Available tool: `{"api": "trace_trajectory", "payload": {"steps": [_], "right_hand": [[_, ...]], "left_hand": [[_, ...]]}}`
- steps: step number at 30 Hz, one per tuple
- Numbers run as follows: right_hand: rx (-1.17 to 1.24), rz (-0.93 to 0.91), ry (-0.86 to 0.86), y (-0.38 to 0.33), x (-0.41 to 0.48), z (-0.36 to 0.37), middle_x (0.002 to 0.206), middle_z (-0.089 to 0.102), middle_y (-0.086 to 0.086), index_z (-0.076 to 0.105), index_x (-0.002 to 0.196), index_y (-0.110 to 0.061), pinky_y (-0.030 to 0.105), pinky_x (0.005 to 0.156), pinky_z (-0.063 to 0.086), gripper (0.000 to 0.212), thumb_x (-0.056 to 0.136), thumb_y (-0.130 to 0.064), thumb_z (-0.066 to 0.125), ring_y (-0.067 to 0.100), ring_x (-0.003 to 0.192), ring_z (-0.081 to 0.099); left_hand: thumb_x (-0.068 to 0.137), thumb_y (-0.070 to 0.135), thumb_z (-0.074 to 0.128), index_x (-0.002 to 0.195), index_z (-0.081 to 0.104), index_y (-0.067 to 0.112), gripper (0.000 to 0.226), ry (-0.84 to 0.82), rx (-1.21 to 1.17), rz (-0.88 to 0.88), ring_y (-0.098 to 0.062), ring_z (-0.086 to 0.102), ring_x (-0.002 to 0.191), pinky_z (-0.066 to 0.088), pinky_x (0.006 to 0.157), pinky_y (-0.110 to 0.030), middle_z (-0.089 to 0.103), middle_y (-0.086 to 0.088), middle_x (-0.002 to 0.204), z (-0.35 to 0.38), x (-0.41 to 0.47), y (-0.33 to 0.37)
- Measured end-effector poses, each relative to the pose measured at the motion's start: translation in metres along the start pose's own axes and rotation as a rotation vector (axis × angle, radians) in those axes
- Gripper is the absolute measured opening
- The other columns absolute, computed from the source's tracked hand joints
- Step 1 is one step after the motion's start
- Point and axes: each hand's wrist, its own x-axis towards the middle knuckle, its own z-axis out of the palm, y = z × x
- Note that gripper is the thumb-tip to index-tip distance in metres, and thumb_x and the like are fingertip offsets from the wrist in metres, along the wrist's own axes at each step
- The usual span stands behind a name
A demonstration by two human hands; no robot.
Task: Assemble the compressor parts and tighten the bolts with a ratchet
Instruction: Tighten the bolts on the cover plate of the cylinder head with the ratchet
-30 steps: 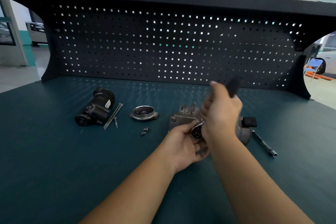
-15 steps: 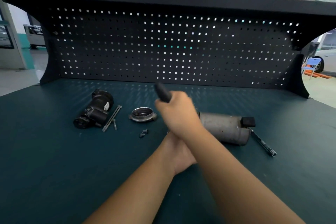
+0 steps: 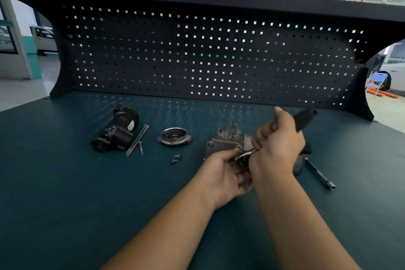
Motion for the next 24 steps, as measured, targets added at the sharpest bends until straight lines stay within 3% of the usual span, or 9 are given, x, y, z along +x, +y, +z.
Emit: {"api": "trace_trajectory", "payload": {"steps": [3,6,8,10,13,15,19,21,24], "right_hand": [[0.089,0.012,0.141,0.001,0.002,-0.003,0.041,0.026,-0.006,0.031,0.061,-0.017,0.017,0.037,0.018,0.034,0.086,-0.015,0.055,0.011,0.034,0.020],[0.015,-0.036,0.089,0.006,0.000,0.002,0.040,0.030,-0.008,0.035,0.063,-0.017,0.017,0.037,0.021,0.032,0.085,-0.016,0.056,0.010,0.034,0.024],[-0.227,-0.075,-0.111,0.011,-0.003,0.011,0.040,0.034,-0.012,0.039,0.062,-0.020,0.016,0.035,0.024,0.031,0.085,-0.016,0.059,0.006,0.034,0.028],[-0.629,-0.168,-0.373,0.019,-0.006,0.022,0.036,0.034,-0.012,0.038,0.055,-0.022,0.016,0.034,0.025,0.036,0.083,-0.017,0.061,0.002,0.033,0.029],[-1.239,-0.309,-0.644,0.033,-0.013,0.035,0.037,0.042,-0.009,0.040,0.053,-0.020,0.020,0.035,0.028,0.035,0.081,-0.023,0.059,0.005,0.036,0.039],[-1.401,-0.317,-0.734,0.038,-0.016,0.037,0.045,0.043,-0.007,0.041,0.055,-0.020,0.025,0.041,0.030,0.033,0.081,-0.026,0.059,0.007,0.043,0.041],[-0.951,-0.215,-0.552,0.025,-0.008,0.032,0.034,0.035,-0.012,0.039,0.052,-0.020,0.015,0.034,0.025,0.040,0.081,-0.023,0.066,0.003,0.033,0.030],[-0.740,-0.145,-0.465,0.016,-0.004,0.028,0.039,0.033,-0.012,0.037,0.054,-0.022,0.017,0.037,0.026,0.041,0.082,-0.022,0.067,0.007,0.036,0.029],[-0.455,-0.042,-0.353,0.008,-0.003,0.021,0.043,0.030,-0.009,0.034,0.058,-0.021,0.018,0.037,0.024,0.041,0.084,-0.018,0.065,0.007,0.037,0.025]], "left_hand": [[0.092,0.026,0.043,0.089,0.059,0.011,0.022,-0.011,-0.010,-0.003,-0.019,0.057,0.080,0.041,0.081,-0.034,0.062,-0.005,0.078,-0.001,0.000,0.001],[0.093,0.025,0.042,0.084,0.060,0.012,0.024,-0.017,-0.001,0.001,-0.018,0.057,0.070,0.042,0.072,-0.032,0.063,-0.003,0.069,-0.002,0.000,0.001],[0.092,0.020,0.040,0.069,0.060,0.012,0.032,0.004,0.019,0.011,-0.017,0.057,0.059,0.041,0.067,-0.030,0.059,-0.001,0.060,-0.005,0.003,0.001],[0.092,0.015,0.037,0.059,0.055,0.014,0.038,0.020,0.059,0.049,-0.015,0.054,0.050,0.040,0.062,-0.027,0.051,0.000,0.056,-0.006,0.004,0.000],[0.093,0.024,0.043,0.056,0.058,0.017,0.041,0.039,0.014,0.110,-0.015,0.053,0.055,0.044,0.054,-0.021,0.053,-0.001,0.059,-0.001,0.000,0.002],[0.093,0.027,0.047,0.059,0.059,0.017,0.037,0.052,-0.068,0.115,-0.016,0.054,0.061,0.046,0.056,-0.022,0.054,-0.002,0.063,0.000,-0.001,0.003],[0.093,0.015,0.035,0.063,0.055,0.016,0.036,0.013,0.001,0.055,-0.014,0.055,0.052,0.041,0.058,-0.024,0.054,-0.001,0.058,-0.004,0.003,0.002],[0.087,0.010,0.036,0.068,0.050,0.014,0.024,0.021,0.026,0.021,-0.016,0.054,0.056,0.040,0.063,-0.029,0.053,-0.001,0.059,-0.003,0.001,0.002],[0.091,0.017,0.041,0.069,0.055,0.013,0.026,0.015,0.034,0.004,-0.017,0.059,0.057,0.043,0.065,-0.031,0.060,-0.001,0.057,-0.002,-0.001,0.001]]}}
